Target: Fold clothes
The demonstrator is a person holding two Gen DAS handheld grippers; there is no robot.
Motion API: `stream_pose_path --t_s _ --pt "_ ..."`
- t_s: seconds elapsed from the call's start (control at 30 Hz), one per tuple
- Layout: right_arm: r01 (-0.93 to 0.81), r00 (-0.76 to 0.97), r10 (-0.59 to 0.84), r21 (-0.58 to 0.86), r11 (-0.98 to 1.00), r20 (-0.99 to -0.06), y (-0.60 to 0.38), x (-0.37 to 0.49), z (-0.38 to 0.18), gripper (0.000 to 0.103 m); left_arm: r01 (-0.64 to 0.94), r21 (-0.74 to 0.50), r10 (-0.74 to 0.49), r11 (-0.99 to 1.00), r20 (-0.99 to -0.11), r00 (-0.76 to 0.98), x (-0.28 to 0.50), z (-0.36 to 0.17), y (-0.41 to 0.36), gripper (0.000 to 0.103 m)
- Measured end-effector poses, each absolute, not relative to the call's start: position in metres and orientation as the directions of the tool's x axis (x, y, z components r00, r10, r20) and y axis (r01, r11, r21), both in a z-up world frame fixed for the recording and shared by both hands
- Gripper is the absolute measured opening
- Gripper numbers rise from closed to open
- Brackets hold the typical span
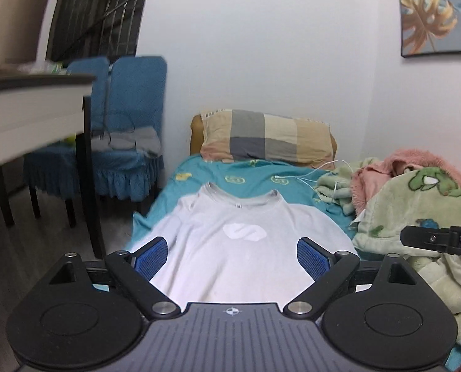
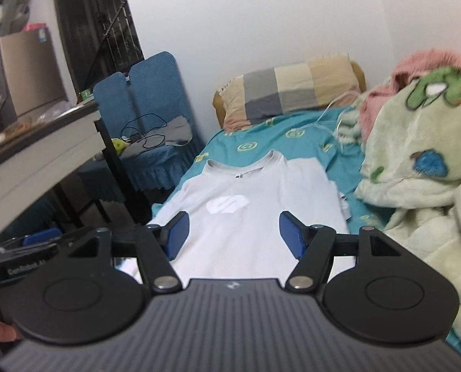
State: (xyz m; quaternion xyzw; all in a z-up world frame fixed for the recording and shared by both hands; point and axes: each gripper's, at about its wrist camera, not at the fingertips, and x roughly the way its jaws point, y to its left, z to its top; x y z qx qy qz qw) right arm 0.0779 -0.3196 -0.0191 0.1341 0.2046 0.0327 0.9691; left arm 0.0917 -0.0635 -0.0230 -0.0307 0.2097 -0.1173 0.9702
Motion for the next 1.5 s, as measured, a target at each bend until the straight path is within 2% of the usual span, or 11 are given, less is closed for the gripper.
stream_pose_path --t_s 0.23,0.4,0.53,0.63,0.8,0.93,1.1,1.17,1.3,1.5 --pt "0.052 0.897 0.096 0.318 0.947 -0.431 -0.33 0.086 -0.038 0.066 0.242 -0.157 -0.288 0.957 -0.449 0.846 0.107 -0.058 -0.055 0.092" --pt "0.105 0.883 0.088 0.376 0.921 -0.461 -0.342 0.096 -0.05 0.066 0.176 -0.167 -0.238 0.97 -0.522 0.819 0.131 -0.08 -0.039 0.092" --pt "0.116 0.88 0.093 0.401 0.909 -0.466 -0.346 0.099 -0.054 0.066 0.101 -0.213 -0.203 0.972 -0.54 0.817 0.164 -0.089 -0.014 0.09" --pt "0.125 0.877 0.098 0.419 0.899 -0.47 -0.35 0.101 -0.058 0.066 0.052 -0.178 -0.146 0.983 -0.569 0.81 0.198 -0.094 0.002 0.083" --pt "0.14 0.868 0.109 0.449 0.882 -0.485 -0.355 0.112 -0.066 0.066 0.034 -0.122 -0.101 0.992 -0.594 0.798 0.239 -0.106 0.01 0.079" --pt "0.165 0.866 0.109 0.486 0.858 -0.488 -0.365 0.124 -0.073 0.066 0.073 -0.133 -0.139 0.988 -0.593 0.793 0.242 -0.112 -0.007 0.077" --pt "0.243 0.867 0.076 0.553 0.797 -0.492 -0.395 0.148 -0.086 0.066 0.055 -0.259 -0.205 0.964 -0.598 0.775 0.218 -0.119 -0.015 0.077" --pt "0.279 0.865 0.067 0.588 0.76 -0.497 -0.409 0.162 -0.094 0.058 0.041 -0.315 -0.235 0.948 -0.608 0.759 0.209 -0.119 -0.015 0.077" --pt "0.346 0.859 0.05 0.651 0.676 -0.509 -0.438 0.192 -0.111 0.042 0.051 -0.328 -0.246 0.943 -0.586 0.772 0.201 -0.111 -0.019 0.077" --pt "0.436 0.848 0.027 0.726 0.531 -0.529 -0.482 0.236 -0.137 0.04 0.048 -0.366 -0.267 0.929 -0.575 0.774 0.195 -0.111 -0.018 0.077"
